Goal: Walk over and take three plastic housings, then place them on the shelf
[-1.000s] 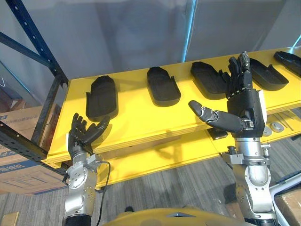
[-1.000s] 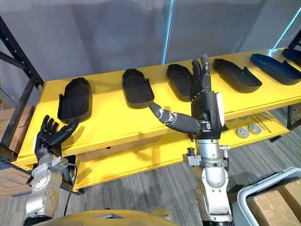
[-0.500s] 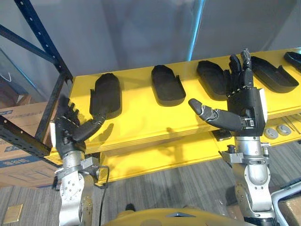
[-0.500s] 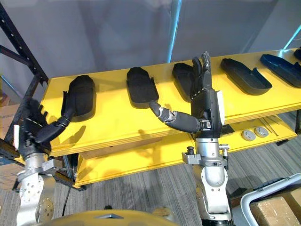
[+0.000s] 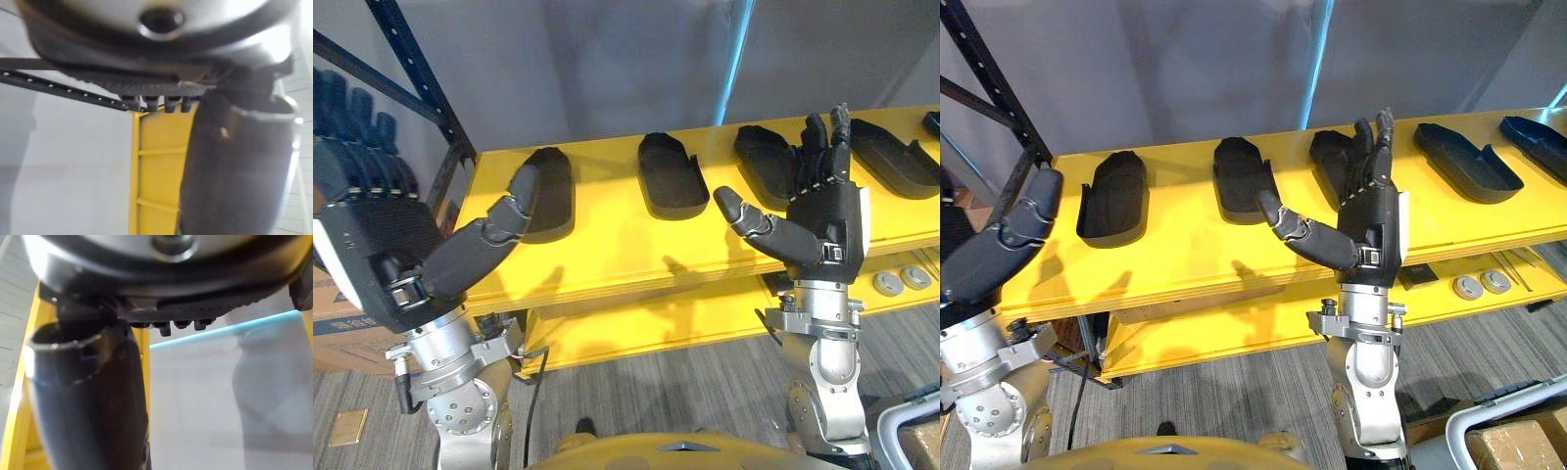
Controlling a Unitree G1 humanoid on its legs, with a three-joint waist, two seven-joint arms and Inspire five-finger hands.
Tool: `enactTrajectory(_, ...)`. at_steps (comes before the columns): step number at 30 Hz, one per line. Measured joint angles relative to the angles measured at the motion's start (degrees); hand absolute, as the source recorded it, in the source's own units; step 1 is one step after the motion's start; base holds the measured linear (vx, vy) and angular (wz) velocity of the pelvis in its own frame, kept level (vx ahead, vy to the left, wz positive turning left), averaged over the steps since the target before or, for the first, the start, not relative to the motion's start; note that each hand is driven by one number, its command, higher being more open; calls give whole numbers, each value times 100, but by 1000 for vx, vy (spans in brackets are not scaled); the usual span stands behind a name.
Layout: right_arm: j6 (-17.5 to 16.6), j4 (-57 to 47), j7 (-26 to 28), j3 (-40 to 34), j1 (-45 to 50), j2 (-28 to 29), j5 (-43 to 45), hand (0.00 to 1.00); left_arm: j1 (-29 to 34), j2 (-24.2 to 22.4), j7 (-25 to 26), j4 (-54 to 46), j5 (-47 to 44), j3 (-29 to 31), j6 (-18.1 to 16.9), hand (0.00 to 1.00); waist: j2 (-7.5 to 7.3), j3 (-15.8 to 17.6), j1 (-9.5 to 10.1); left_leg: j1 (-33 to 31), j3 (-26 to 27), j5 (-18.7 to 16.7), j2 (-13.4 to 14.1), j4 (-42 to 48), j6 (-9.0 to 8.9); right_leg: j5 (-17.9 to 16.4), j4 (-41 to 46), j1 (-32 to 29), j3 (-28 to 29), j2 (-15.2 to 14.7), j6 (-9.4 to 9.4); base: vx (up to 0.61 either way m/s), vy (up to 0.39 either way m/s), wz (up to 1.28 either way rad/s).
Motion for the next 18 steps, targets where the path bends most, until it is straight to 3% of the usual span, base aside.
enactTrajectory(6, -1, 102, -341, 42, 32, 154, -209, 100, -228, 0, 270, 386, -121, -157, 139, 100, -42, 17, -78, 32, 229, -12, 9, 0, -12, 64, -1, -135, 233, 13, 52, 8, 4, -19)
enactTrajectory(11, -2, 248, -838, -360, 189, 159, -445, 100, -357, 124, 612, 411, 46, -146, 408, 100, -45, 18, -106, 90, 390, -39, 19, 1, -22, 109, -4, -189, 398, 30, 45, -2, 7, -17)
enactTrajectory(16, -22, 480, -1512, -1595, 538, 394, -660, 100, -229, 130, 1398, 616, 747, 569, 620, 100, -45, 17, -116, 124, 508, -80, 48, -1, -37, 136, -98, -181, 485, 69, 14, -16, 2, -12)
enactTrajectory(18, -35, 969, -1907, -2489, 593, 522, -644, 100, 130, 108, 1673, 657, 951, 1050, 618, 100, -56, 20, -201, 120, 515, -89, 66, 0, -50, 152, -116, -181, 493, 88, 33, 3, 1, -2)
